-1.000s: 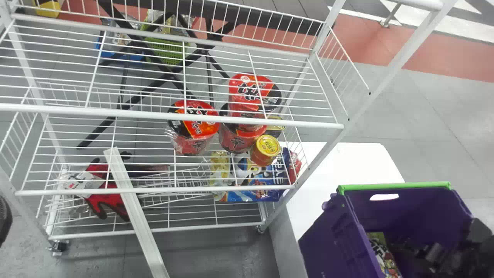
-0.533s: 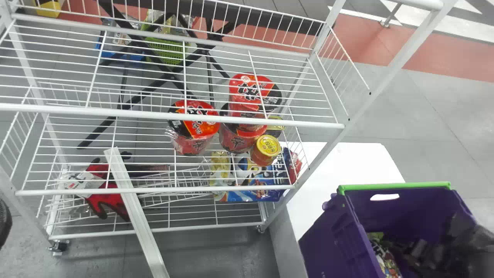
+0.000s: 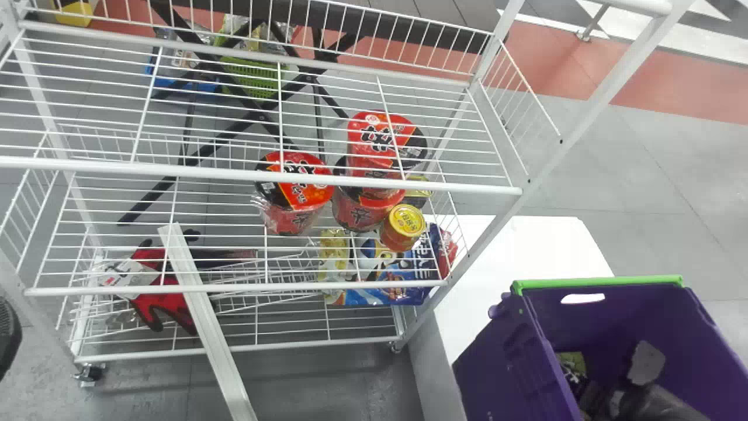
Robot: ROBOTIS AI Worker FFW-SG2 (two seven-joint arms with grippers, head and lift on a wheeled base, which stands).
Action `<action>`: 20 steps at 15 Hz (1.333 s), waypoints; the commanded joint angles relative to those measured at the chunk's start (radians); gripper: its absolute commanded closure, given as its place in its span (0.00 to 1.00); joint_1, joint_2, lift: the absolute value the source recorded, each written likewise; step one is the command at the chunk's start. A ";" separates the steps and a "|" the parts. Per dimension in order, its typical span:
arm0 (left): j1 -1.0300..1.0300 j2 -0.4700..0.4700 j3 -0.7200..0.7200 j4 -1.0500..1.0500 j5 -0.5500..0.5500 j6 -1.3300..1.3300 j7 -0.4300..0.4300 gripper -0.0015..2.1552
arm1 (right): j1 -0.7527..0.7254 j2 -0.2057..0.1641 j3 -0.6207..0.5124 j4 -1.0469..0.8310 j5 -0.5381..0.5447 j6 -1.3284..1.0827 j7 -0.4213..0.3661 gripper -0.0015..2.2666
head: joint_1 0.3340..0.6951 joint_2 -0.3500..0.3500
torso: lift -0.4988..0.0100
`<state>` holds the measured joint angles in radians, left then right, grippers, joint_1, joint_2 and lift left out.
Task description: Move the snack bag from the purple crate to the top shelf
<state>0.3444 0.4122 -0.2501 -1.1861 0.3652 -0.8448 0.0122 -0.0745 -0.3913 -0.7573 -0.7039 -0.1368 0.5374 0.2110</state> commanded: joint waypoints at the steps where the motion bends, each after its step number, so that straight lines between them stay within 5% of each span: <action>1: -0.008 0.000 -0.003 0.003 0.000 0.000 -0.006 0.06 | 0.010 0.002 0.001 0.017 0.002 -0.044 0.001 0.04 | 1.00 0.00 | 0.09; 14: -0.012 0.007 -0.012 0.005 0.000 -0.018 -0.017 0.06 | 0.042 0.002 0.004 0.026 0.019 -0.047 0.033 0.29 | 1.00 0.00 | 0.09; 16: -0.010 0.007 -0.014 0.005 0.000 -0.015 -0.017 0.06 | 0.050 0.003 0.003 0.026 0.008 -0.056 0.039 0.61 | 1.00 0.00 | 0.09; 20: -0.010 0.004 -0.015 0.005 0.000 -0.018 -0.017 0.06 | 0.073 0.017 0.003 -0.043 0.009 0.072 0.050 0.65 | 1.00 0.00 | 0.09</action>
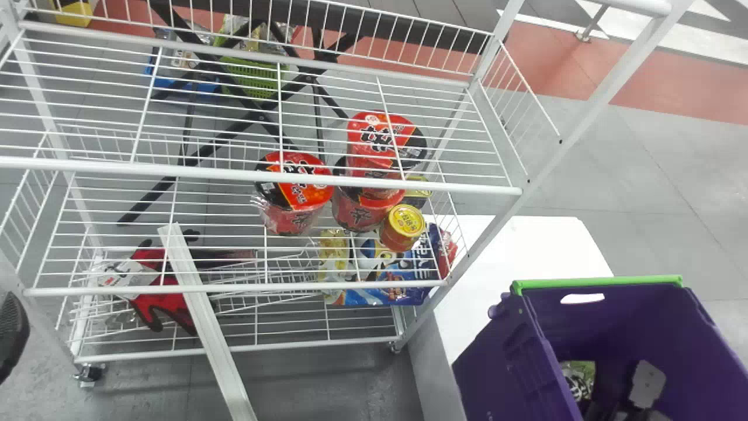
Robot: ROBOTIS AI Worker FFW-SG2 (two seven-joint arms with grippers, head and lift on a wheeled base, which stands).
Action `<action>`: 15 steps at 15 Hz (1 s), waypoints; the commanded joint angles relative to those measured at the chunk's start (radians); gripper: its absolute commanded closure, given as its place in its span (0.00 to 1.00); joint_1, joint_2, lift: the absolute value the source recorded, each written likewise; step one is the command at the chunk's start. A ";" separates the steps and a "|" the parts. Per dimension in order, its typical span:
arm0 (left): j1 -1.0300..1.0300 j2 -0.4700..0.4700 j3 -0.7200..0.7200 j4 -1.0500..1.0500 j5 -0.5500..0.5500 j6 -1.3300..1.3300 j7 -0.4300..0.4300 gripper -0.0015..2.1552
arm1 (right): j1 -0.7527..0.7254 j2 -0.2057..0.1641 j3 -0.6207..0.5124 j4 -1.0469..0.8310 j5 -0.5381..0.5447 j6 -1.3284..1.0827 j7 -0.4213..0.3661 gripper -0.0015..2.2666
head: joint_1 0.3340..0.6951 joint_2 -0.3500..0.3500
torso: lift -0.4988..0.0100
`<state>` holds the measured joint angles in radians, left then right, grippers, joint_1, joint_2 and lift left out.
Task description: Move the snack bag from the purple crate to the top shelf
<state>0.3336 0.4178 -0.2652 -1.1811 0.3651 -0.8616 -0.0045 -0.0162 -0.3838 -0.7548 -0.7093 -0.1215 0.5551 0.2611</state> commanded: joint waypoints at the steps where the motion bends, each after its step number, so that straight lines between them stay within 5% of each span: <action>1: 0.001 -0.005 0.000 0.000 0.000 0.002 0.001 0.06 | 0.022 0.014 -0.006 -0.065 -0.018 0.098 0.006 0.73 | 1.00 0.00 | 0.09; 5: 0.002 -0.007 0.000 0.000 0.000 0.002 0.006 0.06 | 0.105 0.057 -0.029 -0.233 -0.023 0.205 0.053 0.73 | 1.00 0.00 | 0.09; 10: 0.001 -0.013 0.000 0.003 -0.002 0.008 0.008 0.06 | 0.162 0.095 -0.241 -0.506 -0.069 0.659 0.217 0.73 | 1.00 0.00 | 0.11; 15: 0.001 -0.014 0.000 0.003 -0.003 0.011 0.009 0.06 | 0.163 0.132 -0.380 -0.684 -0.107 0.892 0.204 0.73 | 1.00 0.00 | 0.15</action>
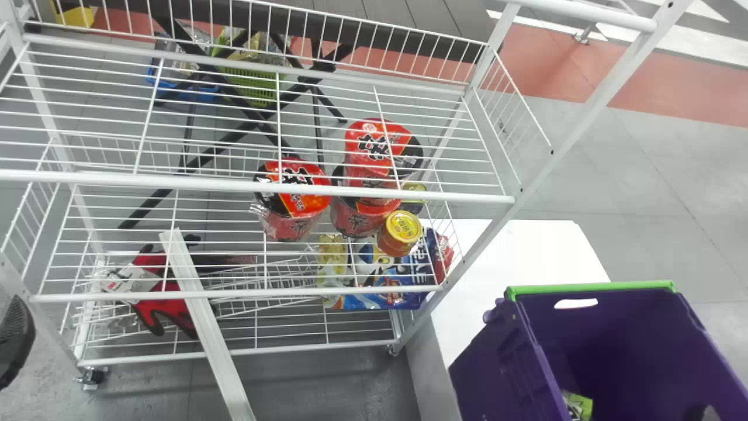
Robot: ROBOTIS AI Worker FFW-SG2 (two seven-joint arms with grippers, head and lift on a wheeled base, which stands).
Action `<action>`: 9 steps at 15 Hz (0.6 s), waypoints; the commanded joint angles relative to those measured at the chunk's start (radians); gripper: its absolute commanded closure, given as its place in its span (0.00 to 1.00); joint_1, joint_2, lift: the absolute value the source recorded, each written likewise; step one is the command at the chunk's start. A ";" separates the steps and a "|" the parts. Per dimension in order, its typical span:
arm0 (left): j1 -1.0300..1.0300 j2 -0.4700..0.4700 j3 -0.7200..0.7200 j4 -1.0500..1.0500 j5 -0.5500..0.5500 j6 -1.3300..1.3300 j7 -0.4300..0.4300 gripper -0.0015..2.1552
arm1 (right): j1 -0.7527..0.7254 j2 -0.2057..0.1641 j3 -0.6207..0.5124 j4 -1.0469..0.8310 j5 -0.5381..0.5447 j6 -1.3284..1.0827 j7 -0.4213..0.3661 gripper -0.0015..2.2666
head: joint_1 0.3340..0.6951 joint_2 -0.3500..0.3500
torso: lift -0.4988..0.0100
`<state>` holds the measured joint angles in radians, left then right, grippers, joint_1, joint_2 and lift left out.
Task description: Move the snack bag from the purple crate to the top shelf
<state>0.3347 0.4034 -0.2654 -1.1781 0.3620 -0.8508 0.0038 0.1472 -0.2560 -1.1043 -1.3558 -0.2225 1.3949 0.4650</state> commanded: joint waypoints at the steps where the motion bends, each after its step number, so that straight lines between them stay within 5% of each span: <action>1: 0.001 0.000 0.000 0.000 0.000 0.000 0.002 0.06 | 0.000 0.004 -0.060 -0.075 -0.014 0.095 0.000 0.73 | 1.00 0.00 | 0.16; 9: 0.001 -0.002 -0.003 -0.003 -0.002 0.009 0.002 0.06 | 0.000 0.043 -0.197 -0.398 -0.103 0.177 0.000 0.73 | 1.00 0.00 | 0.22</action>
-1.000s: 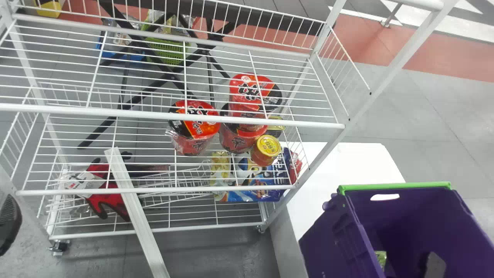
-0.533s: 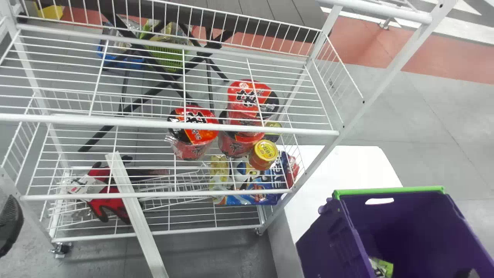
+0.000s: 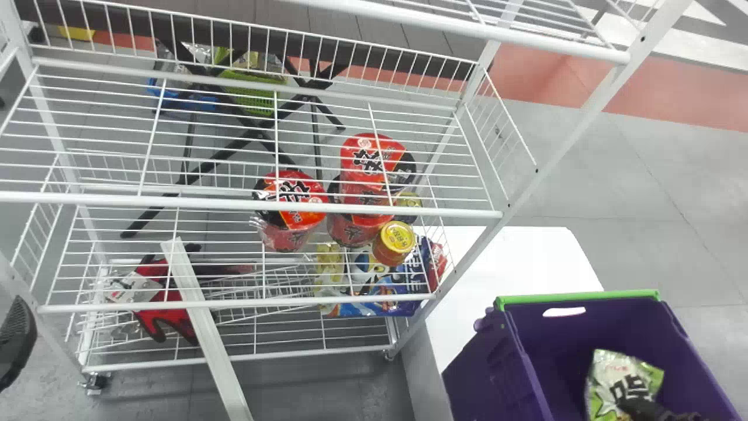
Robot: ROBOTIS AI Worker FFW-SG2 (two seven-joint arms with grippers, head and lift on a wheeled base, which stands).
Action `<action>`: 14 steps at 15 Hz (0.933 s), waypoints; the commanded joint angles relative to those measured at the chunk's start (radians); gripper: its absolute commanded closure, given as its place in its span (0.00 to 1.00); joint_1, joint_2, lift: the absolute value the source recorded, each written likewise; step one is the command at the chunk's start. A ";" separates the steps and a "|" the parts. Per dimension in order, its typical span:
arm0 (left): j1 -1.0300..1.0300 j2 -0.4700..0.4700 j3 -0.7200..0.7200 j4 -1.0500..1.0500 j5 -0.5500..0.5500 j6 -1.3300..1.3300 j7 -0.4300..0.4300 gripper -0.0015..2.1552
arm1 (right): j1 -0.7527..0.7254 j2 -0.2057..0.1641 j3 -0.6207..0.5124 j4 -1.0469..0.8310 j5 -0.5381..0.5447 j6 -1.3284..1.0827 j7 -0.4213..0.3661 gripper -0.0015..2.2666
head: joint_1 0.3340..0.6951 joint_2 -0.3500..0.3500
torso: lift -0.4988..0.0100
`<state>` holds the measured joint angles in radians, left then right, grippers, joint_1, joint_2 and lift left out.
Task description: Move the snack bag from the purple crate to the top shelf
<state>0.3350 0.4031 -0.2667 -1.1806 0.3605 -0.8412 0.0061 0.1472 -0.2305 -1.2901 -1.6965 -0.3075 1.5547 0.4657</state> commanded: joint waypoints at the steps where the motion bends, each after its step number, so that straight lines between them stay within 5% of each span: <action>1: -0.001 -0.001 -0.003 -0.002 0.000 0.000 0.002 0.06 | 0.000 0.026 -0.012 -0.081 -0.030 0.018 0.001 0.73 | 1.00 0.00 | 0.23; 14: 0.006 -0.001 -0.003 -0.007 0.000 -0.006 0.005 0.06 | 0.034 0.129 -0.035 -0.289 -0.163 0.018 0.016 0.73 | 1.00 0.00 | 0.33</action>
<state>0.3390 0.4021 -0.2700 -1.1873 0.3605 -0.8459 0.0107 0.1747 -0.1112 -1.3235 -1.9657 -0.4641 1.5548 0.4819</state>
